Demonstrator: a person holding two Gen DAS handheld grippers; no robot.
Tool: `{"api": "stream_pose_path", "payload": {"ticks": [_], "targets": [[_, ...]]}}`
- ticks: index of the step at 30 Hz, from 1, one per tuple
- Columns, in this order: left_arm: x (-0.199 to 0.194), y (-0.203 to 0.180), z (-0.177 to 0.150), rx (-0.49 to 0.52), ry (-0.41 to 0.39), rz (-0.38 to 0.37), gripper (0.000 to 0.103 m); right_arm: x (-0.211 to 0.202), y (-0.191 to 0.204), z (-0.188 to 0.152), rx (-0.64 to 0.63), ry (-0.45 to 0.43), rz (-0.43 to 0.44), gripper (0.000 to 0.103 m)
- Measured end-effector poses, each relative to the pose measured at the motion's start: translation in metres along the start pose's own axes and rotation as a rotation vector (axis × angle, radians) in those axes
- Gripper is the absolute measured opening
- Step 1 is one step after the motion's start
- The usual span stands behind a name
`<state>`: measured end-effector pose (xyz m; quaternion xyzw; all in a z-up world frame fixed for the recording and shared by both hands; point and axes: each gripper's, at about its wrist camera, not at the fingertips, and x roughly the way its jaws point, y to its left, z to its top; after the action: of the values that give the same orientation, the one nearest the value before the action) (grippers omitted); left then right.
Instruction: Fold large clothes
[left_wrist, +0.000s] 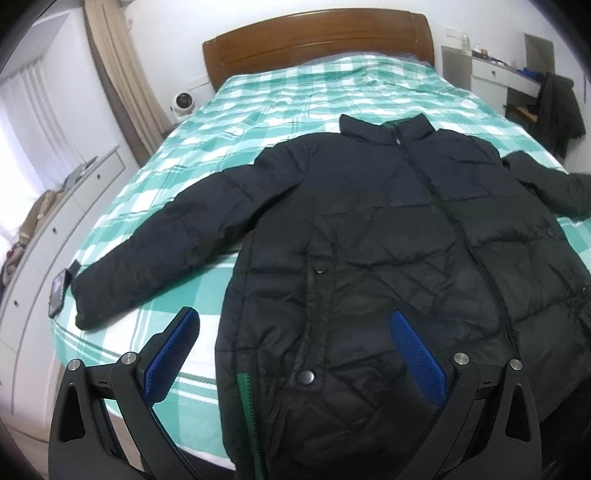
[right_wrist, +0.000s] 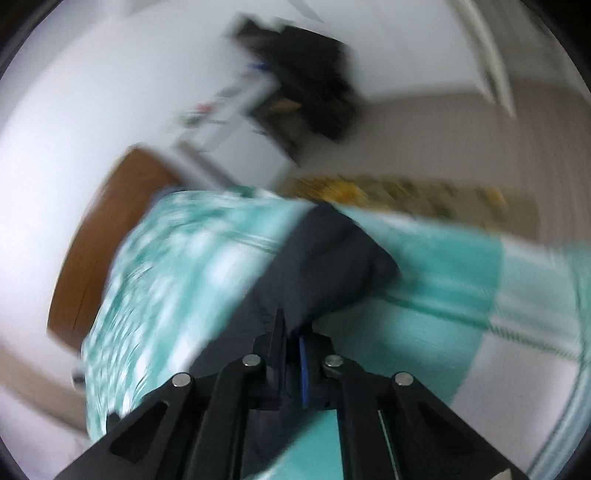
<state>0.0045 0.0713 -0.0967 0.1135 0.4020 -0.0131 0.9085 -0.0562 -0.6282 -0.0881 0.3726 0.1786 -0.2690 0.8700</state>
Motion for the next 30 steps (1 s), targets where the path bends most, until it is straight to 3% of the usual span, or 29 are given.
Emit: {"api": "stream_pose_path", "payload": {"ticks": [4, 7, 11, 15, 19, 24, 25, 26, 29, 30], "targets": [[0.008, 0.004, 0.001, -0.007, 0.0, 0.013, 0.103, -0.06, 0.111, 0.001, -0.284, -0.047, 0.211, 0.005], [0.006, 0.006, 0.003, -0.037, -0.015, 0.005, 0.103, -0.093, 0.187, -0.016, -0.423, -0.046, 0.354, 0.005], [-0.001, 0.013, 0.001, -0.062, -0.029, -0.012, 0.103, -0.123, 0.28, -0.067, -0.573, 0.012, 0.53, 0.005], [-0.005, 0.024, -0.002, -0.079, -0.037, -0.005, 0.103, -0.124, 0.342, -0.146, -0.771, 0.073, 0.561, 0.005], [-0.005, 0.038, -0.005, -0.125, -0.034, -0.018, 0.103, -0.103, 0.364, -0.229, -0.908, 0.172, 0.559, 0.005], [0.0, 0.04, -0.008, -0.13, -0.026, -0.022, 0.103, -0.072, 0.356, -0.316, -0.989, 0.277, 0.51, 0.009], [0.001, 0.039, -0.008, -0.129, -0.021, -0.028, 0.103, -0.068, 0.352, -0.328, -0.998, 0.293, 0.495, 0.014], [0.004, 0.038, -0.008, -0.127, -0.014, -0.038, 0.103, -0.061, 0.348, -0.345, -1.016, 0.328, 0.476, 0.028], [0.01, 0.029, -0.003, -0.101, 0.005, -0.067, 0.103, -0.064, 0.331, -0.378, -1.019, 0.4, 0.484, 0.057], [0.011, 0.024, 0.0, -0.085, 0.003, -0.083, 0.103, -0.066, 0.325, -0.383, -1.015, 0.414, 0.472, 0.062]]}}
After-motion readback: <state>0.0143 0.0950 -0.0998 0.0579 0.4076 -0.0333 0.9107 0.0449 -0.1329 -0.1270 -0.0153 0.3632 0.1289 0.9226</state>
